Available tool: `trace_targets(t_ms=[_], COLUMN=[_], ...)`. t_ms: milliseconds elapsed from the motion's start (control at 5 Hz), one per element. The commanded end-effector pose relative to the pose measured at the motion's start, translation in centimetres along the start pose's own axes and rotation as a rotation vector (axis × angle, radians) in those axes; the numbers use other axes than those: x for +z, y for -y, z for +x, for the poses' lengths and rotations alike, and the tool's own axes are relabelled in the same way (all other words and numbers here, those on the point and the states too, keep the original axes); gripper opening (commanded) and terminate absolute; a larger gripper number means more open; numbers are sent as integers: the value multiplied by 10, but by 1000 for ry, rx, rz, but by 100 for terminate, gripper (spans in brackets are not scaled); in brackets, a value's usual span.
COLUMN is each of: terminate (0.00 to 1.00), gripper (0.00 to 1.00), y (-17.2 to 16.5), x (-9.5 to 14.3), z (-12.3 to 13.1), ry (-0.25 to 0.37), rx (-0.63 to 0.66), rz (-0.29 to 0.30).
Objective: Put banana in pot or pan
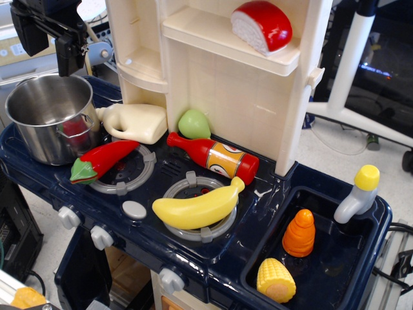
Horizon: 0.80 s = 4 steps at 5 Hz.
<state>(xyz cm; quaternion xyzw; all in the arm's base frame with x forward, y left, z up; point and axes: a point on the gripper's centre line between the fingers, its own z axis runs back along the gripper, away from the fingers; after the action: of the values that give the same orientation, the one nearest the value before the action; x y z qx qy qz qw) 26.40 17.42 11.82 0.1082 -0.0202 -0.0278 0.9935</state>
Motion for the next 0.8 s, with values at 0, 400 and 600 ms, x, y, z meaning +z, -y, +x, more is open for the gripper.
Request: trace_targets(t_ms=[0, 400, 600], terminate=[0, 0, 0], gripper=[100, 100, 100], y=[0, 89, 131], x=[0, 63, 68], z=[0, -55, -48], ry=[0, 138, 122], rx=[0, -160, -204], rz=[0, 43, -10])
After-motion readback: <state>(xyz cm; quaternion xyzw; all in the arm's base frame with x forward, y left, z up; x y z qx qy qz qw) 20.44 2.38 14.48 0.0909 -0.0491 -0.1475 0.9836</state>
